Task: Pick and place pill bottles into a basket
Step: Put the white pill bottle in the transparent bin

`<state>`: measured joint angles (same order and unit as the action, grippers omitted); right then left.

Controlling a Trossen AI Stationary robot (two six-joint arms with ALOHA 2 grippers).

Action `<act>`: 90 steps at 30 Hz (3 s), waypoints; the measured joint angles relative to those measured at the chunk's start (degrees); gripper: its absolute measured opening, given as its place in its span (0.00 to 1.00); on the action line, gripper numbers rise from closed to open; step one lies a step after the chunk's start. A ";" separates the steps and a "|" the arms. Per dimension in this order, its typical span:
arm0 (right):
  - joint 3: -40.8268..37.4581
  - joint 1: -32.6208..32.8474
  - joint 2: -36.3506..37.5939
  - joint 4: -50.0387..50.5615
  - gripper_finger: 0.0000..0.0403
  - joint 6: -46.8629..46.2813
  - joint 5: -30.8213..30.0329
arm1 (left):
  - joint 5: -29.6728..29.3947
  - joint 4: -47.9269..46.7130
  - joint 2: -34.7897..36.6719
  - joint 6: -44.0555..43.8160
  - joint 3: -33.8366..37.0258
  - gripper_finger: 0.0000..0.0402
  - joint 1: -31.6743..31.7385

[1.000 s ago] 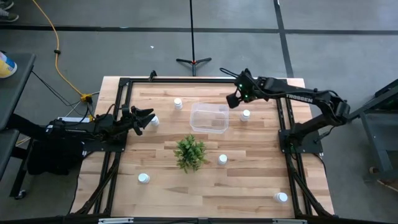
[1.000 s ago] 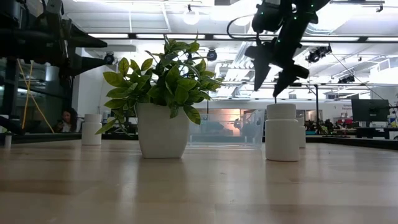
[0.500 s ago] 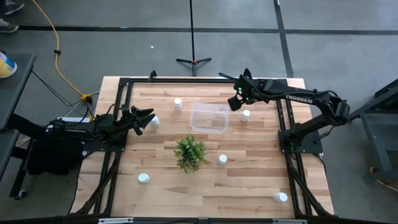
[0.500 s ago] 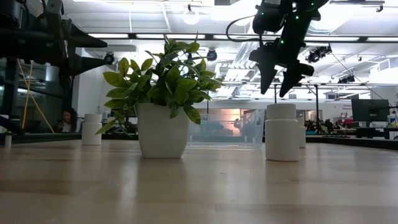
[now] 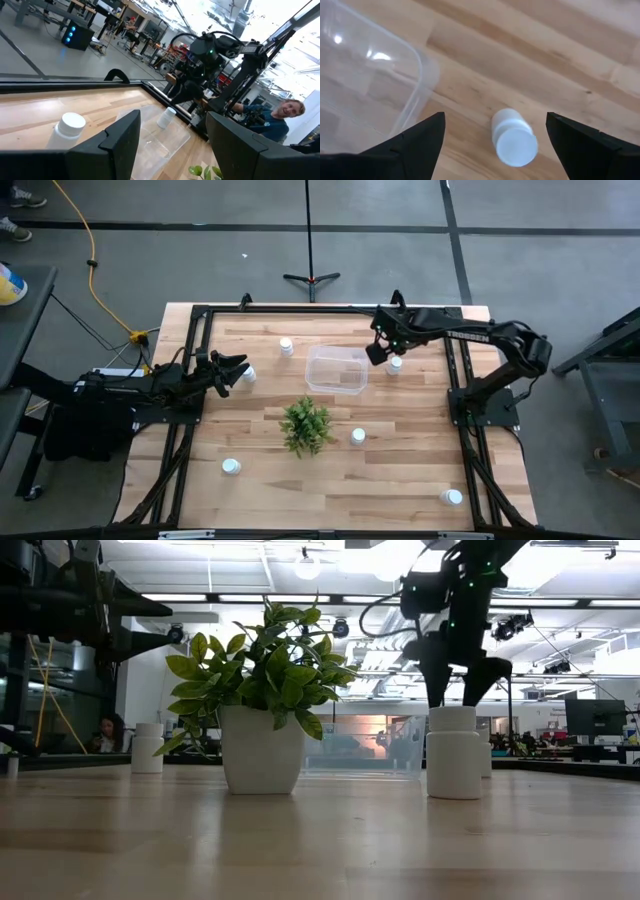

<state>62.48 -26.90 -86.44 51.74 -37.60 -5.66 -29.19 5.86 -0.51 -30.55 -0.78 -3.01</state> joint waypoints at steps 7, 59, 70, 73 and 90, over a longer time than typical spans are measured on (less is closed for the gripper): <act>0.00 0.01 -2.39 1.93 0.86 0.53 -0.01 | 0.00 -0.04 0.00 0.00 -0.01 0.65 -0.02; 0.00 -0.10 -12.29 5.80 0.82 4.78 -1.14 | -0.31 -0.43 0.01 0.02 -0.01 0.65 0.00; 0.00 -0.10 -12.63 5.90 0.82 6.65 -1.27 | -0.31 -0.41 0.00 0.02 -0.02 0.65 -0.01; 0.00 -0.10 -12.63 5.90 0.82 6.69 -0.51 | -0.31 -0.41 0.02 0.02 -0.02 0.65 0.00; 0.00 -0.10 -12.63 5.93 0.79 7.03 -0.57 | -0.26 -0.39 0.01 0.01 -0.02 0.65 -0.01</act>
<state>62.48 -27.00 -99.07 57.67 -30.57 -6.23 -29.45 5.48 -0.51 -30.54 -0.80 -3.01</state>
